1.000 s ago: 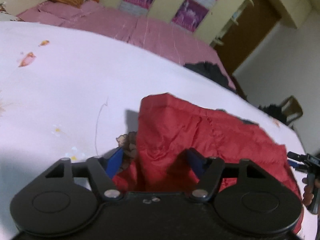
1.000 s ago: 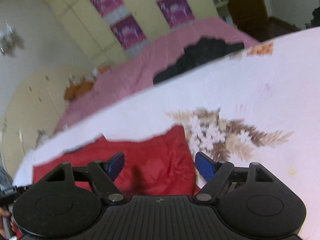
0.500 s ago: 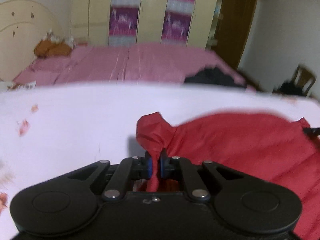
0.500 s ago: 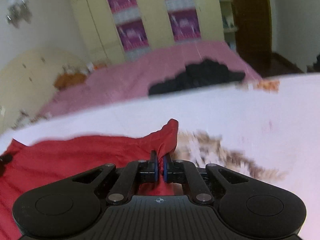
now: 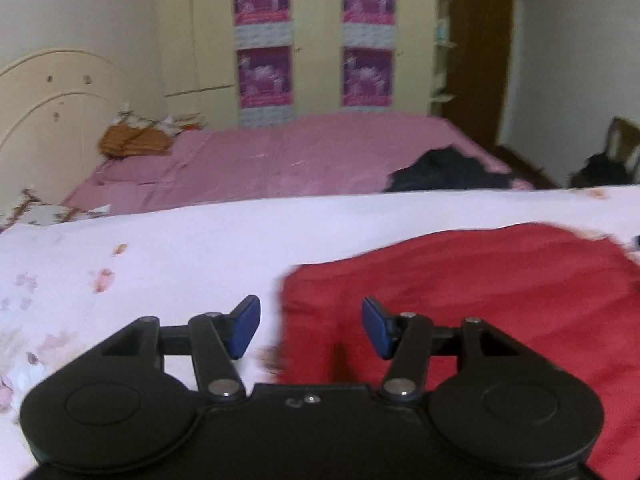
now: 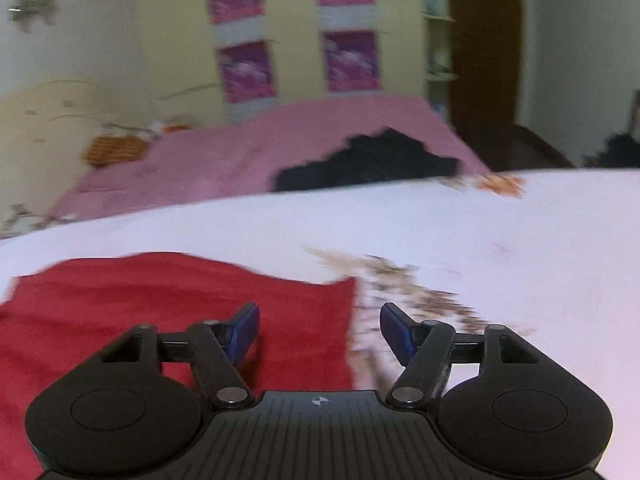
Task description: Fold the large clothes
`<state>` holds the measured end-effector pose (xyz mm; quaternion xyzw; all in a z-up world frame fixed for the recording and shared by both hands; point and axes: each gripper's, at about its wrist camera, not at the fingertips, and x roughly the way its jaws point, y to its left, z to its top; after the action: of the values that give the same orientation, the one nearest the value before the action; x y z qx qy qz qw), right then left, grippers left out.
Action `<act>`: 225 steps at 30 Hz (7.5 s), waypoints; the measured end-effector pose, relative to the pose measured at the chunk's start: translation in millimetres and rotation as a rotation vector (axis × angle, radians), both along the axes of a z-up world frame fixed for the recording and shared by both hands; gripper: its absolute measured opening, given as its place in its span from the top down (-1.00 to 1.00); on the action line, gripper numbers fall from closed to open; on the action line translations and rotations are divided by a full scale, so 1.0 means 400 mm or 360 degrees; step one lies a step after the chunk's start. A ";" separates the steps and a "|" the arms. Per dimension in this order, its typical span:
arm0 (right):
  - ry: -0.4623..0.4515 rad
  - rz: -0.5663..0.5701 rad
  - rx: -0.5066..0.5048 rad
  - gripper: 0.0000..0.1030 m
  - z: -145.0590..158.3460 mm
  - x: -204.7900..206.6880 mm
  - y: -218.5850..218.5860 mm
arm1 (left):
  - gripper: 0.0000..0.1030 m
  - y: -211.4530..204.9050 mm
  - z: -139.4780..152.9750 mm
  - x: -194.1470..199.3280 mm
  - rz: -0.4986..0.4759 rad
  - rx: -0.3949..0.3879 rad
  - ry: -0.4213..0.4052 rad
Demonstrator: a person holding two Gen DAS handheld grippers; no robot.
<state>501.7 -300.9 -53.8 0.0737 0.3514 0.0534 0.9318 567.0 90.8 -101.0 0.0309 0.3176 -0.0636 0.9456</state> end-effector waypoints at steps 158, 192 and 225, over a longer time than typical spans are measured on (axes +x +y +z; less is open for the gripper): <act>0.0292 0.0142 0.0463 0.88 -0.028 -0.910 0.194 | 0.69 -0.188 0.039 -1.003 0.0411 -0.0901 -0.0004; 0.0415 0.0276 0.0951 1.00 -0.119 -0.883 -0.048 | 0.70 -0.648 0.234 -0.992 -0.0054 -0.0357 -0.0236; 0.0308 -0.0042 0.0969 -0.43 -0.072 -0.697 -0.400 | 0.22 -0.482 -0.032 -0.664 -0.0025 -0.0876 0.0344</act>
<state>222.7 -460.9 -82.5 0.3584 0.4053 0.1369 0.8298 301.6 -102.2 -113.7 -0.2313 0.3870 -0.1578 0.8785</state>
